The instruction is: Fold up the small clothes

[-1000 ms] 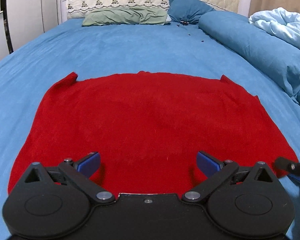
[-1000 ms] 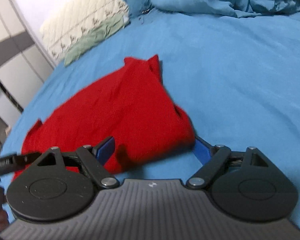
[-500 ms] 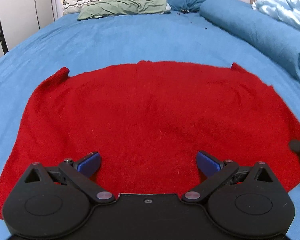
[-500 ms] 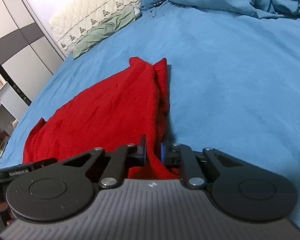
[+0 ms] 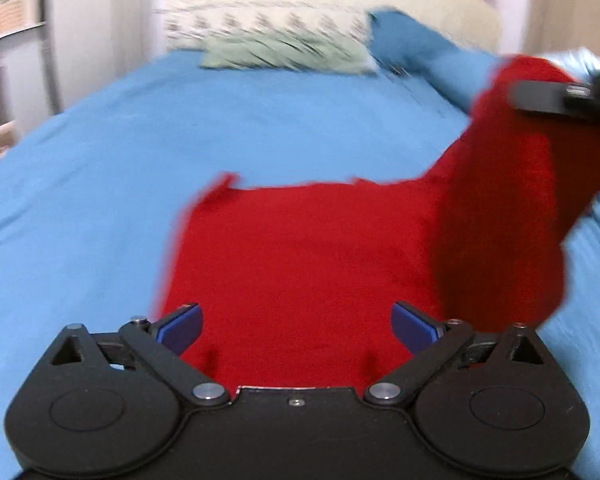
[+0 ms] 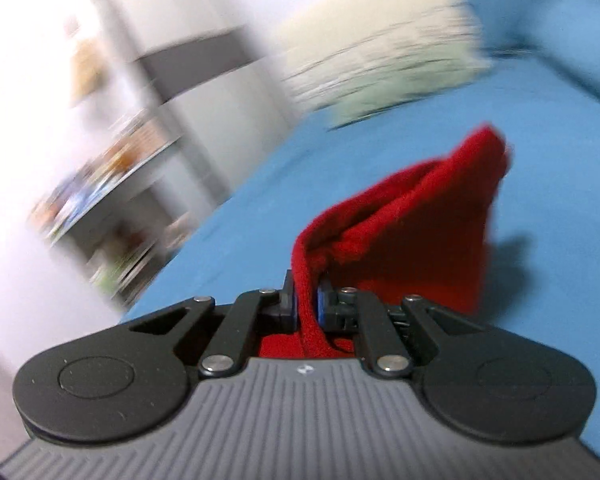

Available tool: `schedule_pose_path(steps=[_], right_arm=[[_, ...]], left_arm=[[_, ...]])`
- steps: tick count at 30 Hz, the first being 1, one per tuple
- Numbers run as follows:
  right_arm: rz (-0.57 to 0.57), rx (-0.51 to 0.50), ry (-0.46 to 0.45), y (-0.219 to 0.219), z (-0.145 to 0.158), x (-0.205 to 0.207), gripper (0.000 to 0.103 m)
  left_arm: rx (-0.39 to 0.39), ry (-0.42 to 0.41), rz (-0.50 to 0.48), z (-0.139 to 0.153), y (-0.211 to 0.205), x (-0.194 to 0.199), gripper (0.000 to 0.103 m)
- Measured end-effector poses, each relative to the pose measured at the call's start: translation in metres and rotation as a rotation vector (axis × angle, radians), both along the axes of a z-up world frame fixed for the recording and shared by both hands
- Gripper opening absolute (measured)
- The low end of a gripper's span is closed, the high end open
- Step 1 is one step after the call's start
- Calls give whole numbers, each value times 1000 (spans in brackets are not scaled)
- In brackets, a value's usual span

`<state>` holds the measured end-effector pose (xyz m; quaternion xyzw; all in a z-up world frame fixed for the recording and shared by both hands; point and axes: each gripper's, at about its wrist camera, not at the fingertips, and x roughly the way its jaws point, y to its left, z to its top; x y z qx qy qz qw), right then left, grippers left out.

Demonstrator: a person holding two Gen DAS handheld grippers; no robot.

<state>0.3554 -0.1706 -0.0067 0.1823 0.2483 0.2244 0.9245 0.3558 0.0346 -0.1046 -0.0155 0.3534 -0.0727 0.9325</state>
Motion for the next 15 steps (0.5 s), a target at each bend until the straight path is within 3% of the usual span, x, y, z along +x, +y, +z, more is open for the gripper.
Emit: schedule_pose_path(steps=[2,5,8,11,13,15], right_arm=[[145,-79,29,58,-11,20,23],[258,-189,164,134,-64,53,23],[280,-222,234,163,-107,63,24],[278,-227,195,164,-109,55,32],[289,-199,183,155,-98,53,69],[256,-161,114,134,-78,45,80]], left_arm=[[-9,-11,36,-5,32,-13,102],[-16,12,68,-27,64,-25,102],[-47,37,77,-46,78,-32,102],[-45,26,41,-40,74,-29,102],[-55,-5,21,-32,72,-29,102],[-107,-9,-6,-30,71,-29,102]])
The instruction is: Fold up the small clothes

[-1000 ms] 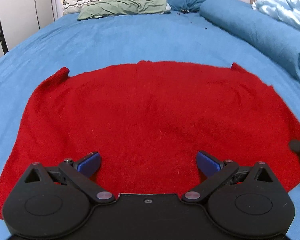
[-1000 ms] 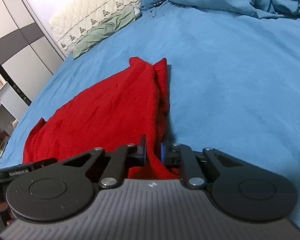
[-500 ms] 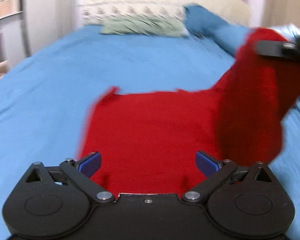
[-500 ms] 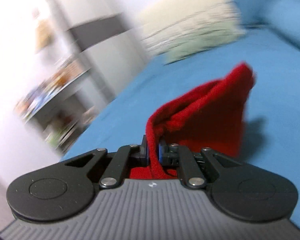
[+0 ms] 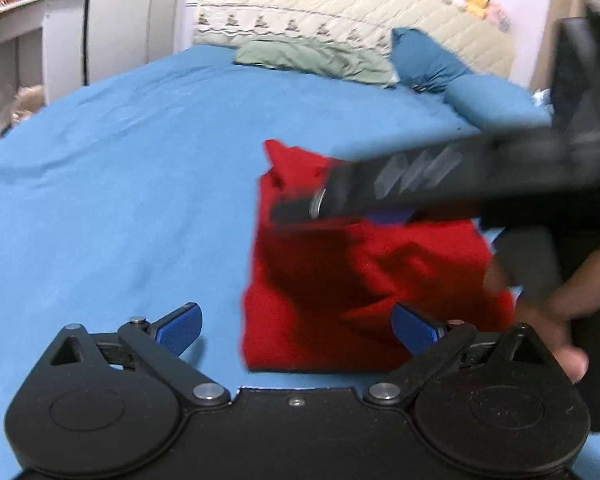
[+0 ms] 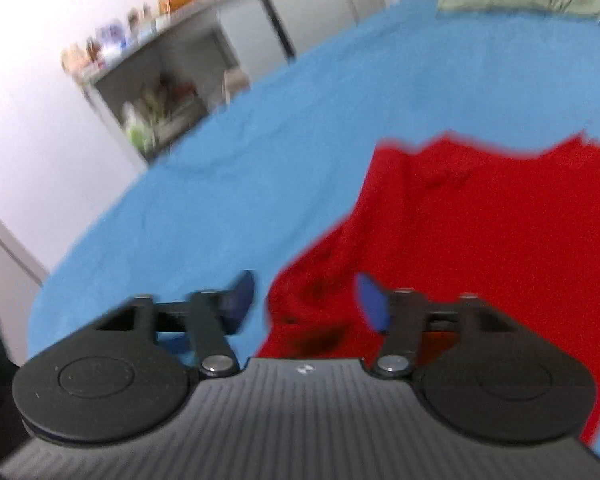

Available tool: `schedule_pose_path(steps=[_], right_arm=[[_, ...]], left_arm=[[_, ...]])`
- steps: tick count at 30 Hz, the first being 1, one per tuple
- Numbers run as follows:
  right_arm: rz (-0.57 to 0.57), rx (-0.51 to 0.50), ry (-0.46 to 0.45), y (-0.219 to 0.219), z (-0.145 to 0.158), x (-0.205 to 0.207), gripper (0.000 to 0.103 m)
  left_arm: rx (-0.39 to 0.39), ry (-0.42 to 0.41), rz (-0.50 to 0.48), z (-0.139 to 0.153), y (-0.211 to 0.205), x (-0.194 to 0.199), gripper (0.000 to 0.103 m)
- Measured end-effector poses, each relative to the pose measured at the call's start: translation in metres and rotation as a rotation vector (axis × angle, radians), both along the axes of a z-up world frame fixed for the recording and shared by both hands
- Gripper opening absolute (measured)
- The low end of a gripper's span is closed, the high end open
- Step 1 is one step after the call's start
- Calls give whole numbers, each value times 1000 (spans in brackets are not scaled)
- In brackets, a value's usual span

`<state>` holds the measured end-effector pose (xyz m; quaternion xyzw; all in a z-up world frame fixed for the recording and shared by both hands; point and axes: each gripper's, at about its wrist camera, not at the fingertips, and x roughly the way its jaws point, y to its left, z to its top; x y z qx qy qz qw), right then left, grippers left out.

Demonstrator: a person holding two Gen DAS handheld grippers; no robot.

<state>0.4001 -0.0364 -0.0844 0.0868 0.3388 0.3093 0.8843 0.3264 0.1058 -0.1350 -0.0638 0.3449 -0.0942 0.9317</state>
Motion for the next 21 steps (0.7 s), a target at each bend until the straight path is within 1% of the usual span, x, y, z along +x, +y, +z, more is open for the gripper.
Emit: schedule_pose_path(steps=[2,3,4,5,7,9,11,13,16,19,20,21], right_arm=[[-41,22,-66,-26,20,-13,83],[-81,5,-104,-40,28,-24,87],[-138,-39,-155,-55,33,-40,93],[-173,-80,-187,-63,32,-52,96],[-240,-194,-244,-80,19,-86,98],[-272,-255,-240,-93,-4,-113,98],[-304,-295,-232,-96,-29,-133,97],[-334,-326,-211,-98,-51,-142,95],[-379,-326,-175,-98,-69,-140,95],[-389,-362,-151,-93,-81,-131,94],[-395,-360,-151,-81,-84,-124,94],[-404,-351,-149,-81,-86,-123,94]], left_arm=[[-48,0,-23,-1,-1,-3,100],[-67,-2,-28,-1,0,-4,98],[-87,-4,-27,-1,1,-4,97],[-109,-5,-21,-1,3,-3,95],[-170,-15,-5,1,8,1,95],[-206,-26,4,3,9,5,95],[-200,-31,13,6,7,11,95],[-205,-32,23,5,5,15,95],[-223,-22,28,2,4,18,95],[-209,-19,21,0,3,19,95],[-205,-18,19,0,3,19,95],[-201,-16,17,-1,3,19,95]])
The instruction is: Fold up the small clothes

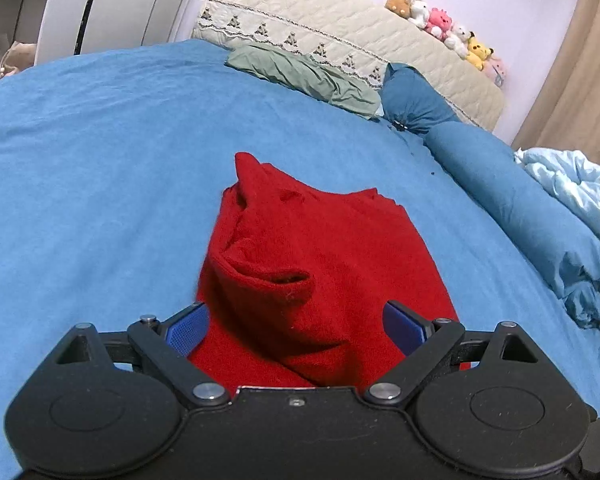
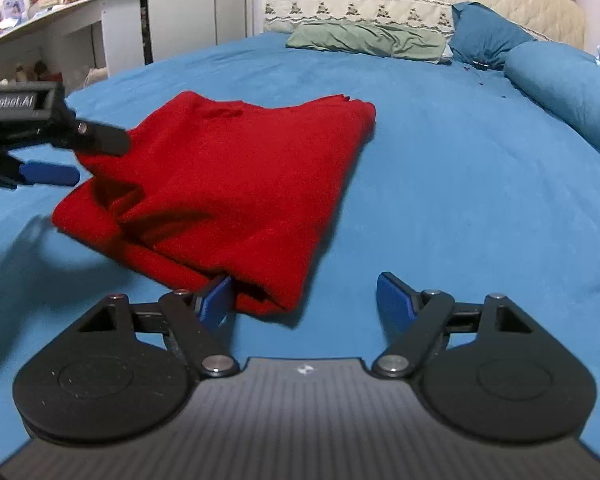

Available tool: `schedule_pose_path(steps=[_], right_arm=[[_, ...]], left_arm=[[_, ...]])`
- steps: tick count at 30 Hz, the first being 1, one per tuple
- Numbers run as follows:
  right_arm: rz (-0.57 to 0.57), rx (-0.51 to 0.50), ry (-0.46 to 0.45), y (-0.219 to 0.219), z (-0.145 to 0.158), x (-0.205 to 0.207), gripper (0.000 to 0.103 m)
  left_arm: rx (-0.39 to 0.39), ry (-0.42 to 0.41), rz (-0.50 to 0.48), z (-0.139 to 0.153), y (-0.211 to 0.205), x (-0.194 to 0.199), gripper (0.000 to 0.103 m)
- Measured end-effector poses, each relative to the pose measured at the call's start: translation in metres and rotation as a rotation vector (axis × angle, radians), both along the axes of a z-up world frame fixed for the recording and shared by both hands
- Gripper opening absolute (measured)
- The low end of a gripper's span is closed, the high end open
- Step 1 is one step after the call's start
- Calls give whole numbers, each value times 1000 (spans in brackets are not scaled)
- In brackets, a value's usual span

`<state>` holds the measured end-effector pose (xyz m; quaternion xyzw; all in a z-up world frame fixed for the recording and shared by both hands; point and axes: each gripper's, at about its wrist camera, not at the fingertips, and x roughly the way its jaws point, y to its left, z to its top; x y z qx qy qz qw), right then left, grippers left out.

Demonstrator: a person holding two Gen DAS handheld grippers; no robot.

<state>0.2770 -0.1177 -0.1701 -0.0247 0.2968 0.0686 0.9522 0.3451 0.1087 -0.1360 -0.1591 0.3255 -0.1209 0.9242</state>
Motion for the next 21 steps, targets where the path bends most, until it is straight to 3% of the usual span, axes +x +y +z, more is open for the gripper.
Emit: schedule_pose_path(steps=[5,7,9,13,18,21], right_arm=[[-15,-22,1,7,-2,7,94],[-46,-10,-21,7,0,12,88],[-94,-1,-101,6,14,14,80],[-161,-29,-194,0,38,4,80],[-116,-130,-94,-10,5,-5,81],[-110,-57,-42,-22,-9,-7,82]], left_arm=[[-8,11,6,-3,2,2,95],[-5,9,14,-3,2,3,95],[3,6,29,-2,3,4,95],[24,23,79,-6,13,4,95],[134,135,98,-26,22,5,87],[247,142,68,-24,16,-3,86]])
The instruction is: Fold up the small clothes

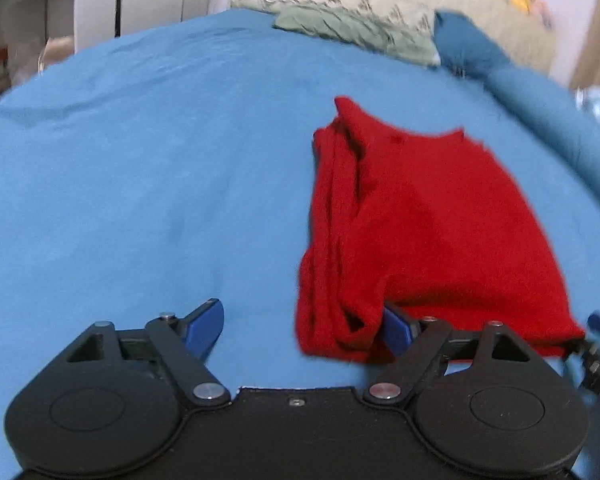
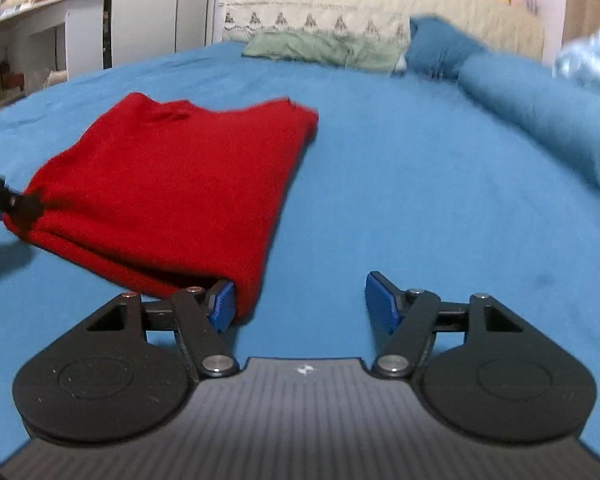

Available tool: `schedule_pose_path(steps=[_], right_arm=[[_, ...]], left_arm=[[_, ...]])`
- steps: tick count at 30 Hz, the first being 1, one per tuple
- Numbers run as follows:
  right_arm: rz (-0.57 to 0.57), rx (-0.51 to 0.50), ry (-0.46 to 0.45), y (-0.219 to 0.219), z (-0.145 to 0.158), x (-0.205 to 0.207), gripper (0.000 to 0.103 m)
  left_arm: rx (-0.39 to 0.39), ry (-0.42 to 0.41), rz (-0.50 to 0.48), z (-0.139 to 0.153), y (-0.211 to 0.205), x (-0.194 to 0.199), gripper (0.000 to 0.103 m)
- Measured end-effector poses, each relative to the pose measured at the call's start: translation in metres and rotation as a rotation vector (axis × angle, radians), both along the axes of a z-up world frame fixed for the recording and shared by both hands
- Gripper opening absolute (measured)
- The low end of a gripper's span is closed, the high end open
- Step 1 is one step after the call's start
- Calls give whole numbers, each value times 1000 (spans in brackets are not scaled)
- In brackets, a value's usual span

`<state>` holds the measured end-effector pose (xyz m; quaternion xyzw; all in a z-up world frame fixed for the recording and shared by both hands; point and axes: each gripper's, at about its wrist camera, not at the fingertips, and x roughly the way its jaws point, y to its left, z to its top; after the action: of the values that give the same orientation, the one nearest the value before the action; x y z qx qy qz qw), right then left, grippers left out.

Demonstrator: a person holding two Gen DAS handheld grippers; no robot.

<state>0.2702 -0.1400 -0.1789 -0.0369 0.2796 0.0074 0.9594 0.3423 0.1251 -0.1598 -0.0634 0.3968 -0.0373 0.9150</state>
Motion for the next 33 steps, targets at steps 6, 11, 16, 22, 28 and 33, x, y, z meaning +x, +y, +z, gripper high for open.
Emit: schedule_pose_path(steps=[6,11,16,22,28,33], right_arm=[[86,53,52,-14,21,-3,85],[156,210,57,-45,78,-8,103],[151,364,181,-56,107,53,103],[129,478,277,-47,72,121,101],[121,524,334,-33,42,155,66],[124,517,302,-28,59,153,38]], left_arm=[[19,42,-21,14,1,-11,84],[-73,-75,-61,58,1,-10,103],[-139,-16,-88,56,-6,55,103],[-225,96,-97,18,-6,109,90],[-279,109,-104,6,1,122,66],[-262,100,-138,24,-11,119,27]])
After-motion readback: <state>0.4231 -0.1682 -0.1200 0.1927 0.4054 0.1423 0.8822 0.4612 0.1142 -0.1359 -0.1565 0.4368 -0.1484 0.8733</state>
